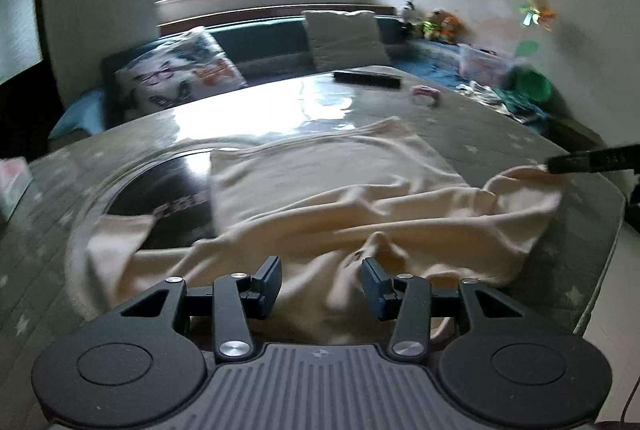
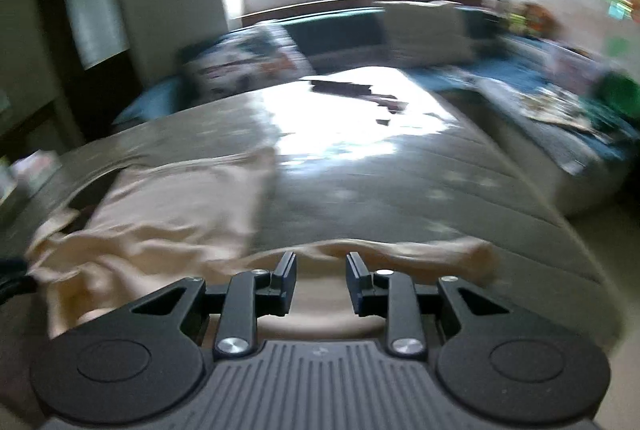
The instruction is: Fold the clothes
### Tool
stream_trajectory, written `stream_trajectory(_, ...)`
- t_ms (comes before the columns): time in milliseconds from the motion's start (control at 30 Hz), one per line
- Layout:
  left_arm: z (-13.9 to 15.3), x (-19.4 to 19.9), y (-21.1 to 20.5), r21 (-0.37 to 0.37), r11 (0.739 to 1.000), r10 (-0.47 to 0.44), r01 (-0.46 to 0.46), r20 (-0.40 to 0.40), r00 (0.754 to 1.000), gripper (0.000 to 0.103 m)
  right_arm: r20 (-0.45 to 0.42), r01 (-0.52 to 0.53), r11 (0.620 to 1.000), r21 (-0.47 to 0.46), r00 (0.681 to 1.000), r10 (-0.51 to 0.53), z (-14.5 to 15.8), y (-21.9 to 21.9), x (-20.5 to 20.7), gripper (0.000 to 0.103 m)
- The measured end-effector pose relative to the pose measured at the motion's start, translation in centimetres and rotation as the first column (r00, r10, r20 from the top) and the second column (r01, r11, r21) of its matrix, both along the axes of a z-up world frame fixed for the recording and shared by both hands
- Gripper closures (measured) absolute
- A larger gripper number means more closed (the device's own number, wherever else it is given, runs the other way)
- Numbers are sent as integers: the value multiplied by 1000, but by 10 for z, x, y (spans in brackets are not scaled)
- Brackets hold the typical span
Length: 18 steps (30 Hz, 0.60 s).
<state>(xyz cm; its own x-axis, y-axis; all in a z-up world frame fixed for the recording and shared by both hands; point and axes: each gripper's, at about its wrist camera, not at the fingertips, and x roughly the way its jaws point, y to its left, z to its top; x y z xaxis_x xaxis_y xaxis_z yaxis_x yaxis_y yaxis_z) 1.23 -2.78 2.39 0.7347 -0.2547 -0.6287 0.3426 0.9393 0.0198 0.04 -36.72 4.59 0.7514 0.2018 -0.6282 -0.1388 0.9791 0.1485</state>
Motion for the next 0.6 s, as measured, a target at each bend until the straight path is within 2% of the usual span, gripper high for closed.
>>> stream_trajectory(167, -16, 11, -12, 23, 999, -47, 48, -25, 999, 57, -2, -229, 973, 2, 973, 229, 9, 55, 6, 76)
stream_trajectory(233, -21, 11, -12, 28, 998, -57, 58, -35, 998, 70, -15, -316, 949, 5, 949, 316, 9, 79, 8, 75)
stream_trajectory(267, -22, 10, -11, 26, 998, -58, 59, -37, 998, 84, -22, -353, 936, 4, 936, 353, 8, 91, 8, 75)
stream_trajectory(300, -22, 9, -9, 19, 998, -59, 60, -37, 998, 92, -30, -386, 923, 1, 922, 386, 7, 102, 8, 75)
stream_trajectory(400, -21, 2, -5, 7, 998, -60, 60, -26, 998, 98, -54, -475, 880, -13, 879, 474, 2, 131, 6, 73)
stream_trajectory(500, -17, -7, -2, 7, 998, -63, 63, 0, 998, 100, -82, -525, 850, -44, 850, 521, -9, 153, 5, 72)
stream_trajectory(600, -14, -15, 1, 6, 998, -62, 61, 12, 998, 101, -109, -526, 843, -112, 850, 515, -22, 165, 6, 73)
